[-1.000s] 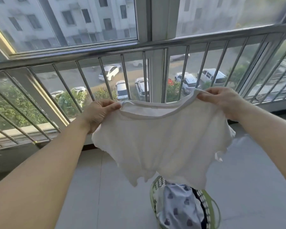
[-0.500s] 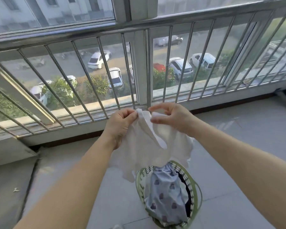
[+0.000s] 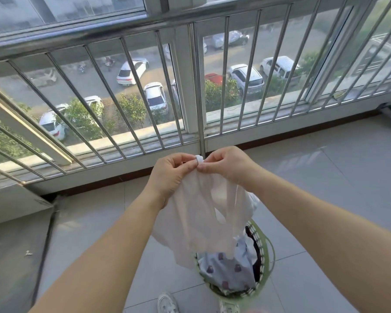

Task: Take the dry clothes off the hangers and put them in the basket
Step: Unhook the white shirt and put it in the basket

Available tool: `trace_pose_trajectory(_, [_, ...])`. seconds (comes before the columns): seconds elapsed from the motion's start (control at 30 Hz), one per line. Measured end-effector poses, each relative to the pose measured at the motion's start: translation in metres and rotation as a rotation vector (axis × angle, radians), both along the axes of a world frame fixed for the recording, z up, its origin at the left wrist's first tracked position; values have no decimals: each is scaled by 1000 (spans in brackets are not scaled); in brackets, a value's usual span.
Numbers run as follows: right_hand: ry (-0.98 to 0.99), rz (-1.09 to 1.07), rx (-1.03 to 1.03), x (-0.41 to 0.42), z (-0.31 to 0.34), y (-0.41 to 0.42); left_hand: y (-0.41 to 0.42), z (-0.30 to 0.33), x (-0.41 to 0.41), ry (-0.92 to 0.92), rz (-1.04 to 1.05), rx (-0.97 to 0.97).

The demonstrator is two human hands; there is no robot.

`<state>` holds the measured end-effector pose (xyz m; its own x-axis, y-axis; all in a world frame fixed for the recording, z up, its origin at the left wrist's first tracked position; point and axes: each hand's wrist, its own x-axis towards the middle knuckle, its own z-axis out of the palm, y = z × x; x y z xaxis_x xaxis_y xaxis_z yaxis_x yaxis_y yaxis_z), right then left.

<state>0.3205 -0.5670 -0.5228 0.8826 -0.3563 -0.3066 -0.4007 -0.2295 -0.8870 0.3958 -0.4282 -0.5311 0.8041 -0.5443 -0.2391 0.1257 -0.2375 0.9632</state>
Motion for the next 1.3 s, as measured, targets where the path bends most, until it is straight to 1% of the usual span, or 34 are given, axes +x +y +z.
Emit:
trace_pose_trajectory(0.1, [18, 25, -9, -2, 0, 1, 0, 0, -3, -28, -5, 39])
trace_pose_trajectory(0.2, [2, 3, 50, -6, 2, -5, 1, 3, -4, -5, -11, 32])
trace_pose_trajectory(0.3, [-39, -38, 75, -8, 2, -11, 2, 8, -3, -12, -89, 37])
trace_pose_trajectory(0.37, [-61, -49, 68, -8, 0, -13, 2, 11, -3, -46, -128, 83])
trace_pose_trajectory(0.43, [-84, -43, 58, -11, 0, -15, 1, 13, -2, -111, -124, 136])
trace_pose_trajectory(0.53, [-101, -55, 27, -19, 2, -27, 5, 11, 5, -183, 1, 135])
trace_pose_trajectory(0.6, [-40, -39, -64, -26, 2, -41, 11, 11, 12, -212, 112, 117])
trace_pose_trajectory(0.67, [64, -1, -187, -33, -2, -56, 18, 10, 20, -227, 208, 93])
trace_pose_trajectory(0.73, [132, 19, -259, -40, -9, -69, 25, 8, 25, -231, 302, 74])
trace_pose_trajectory(0.77, [136, -2, -255, -44, -12, -73, 28, 7, 27, -228, 344, 68])
trace_pose_trajectory(0.83, [92, -128, -159, -50, -16, -77, 34, 5, 30, -224, 392, 73])
trace_pose_trajectory(0.9, [28, -251, -61, -53, -18, -77, 38, 2, 32, -228, 388, 86])
trace_pose_trajectory(0.97, [8, -288, -20, -53, -18, -75, 42, 1, 32, -222, 378, 101])
trace_pose_trajectory(1.2, [-29, -380, -73, -47, -14, -72, 50, -6, 28, -172, 299, 131])
trace_pose_trajectory(1.3, [-7, -486, -99, -40, -13, -61, 40, -11, 19, -133, 329, 149])
